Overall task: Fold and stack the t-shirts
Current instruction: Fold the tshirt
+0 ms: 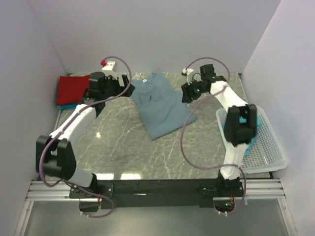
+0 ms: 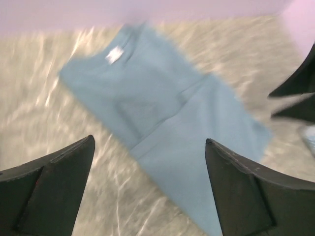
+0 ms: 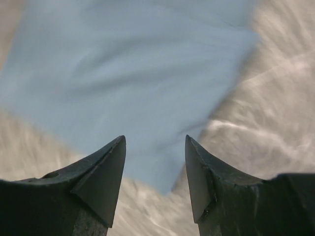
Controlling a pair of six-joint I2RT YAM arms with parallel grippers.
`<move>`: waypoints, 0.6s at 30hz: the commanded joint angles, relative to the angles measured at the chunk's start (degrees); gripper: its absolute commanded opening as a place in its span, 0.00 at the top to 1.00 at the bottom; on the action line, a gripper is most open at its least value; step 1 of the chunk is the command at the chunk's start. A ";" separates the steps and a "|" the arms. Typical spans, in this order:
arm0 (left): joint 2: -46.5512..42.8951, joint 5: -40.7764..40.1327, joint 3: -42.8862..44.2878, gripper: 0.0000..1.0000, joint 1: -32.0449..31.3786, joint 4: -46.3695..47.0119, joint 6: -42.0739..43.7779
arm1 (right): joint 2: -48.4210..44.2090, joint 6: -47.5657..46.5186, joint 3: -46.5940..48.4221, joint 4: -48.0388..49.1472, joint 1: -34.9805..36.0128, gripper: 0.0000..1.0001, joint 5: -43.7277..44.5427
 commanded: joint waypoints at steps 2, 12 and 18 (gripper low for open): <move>-2.95 16.03 -4.73 0.08 -0.81 5.24 6.31 | -19.07 -44.61 -16.10 -8.44 -0.12 0.41 -18.93; -12.46 1.83 -24.67 0.16 -30.25 4.36 41.65 | -37.01 -62.97 -33.44 -11.45 -2.31 0.36 -18.15; -2.89 -8.64 -22.76 0.20 -37.73 5.85 42.09 | -40.10 -57.95 -38.90 -6.18 -3.54 0.36 -21.31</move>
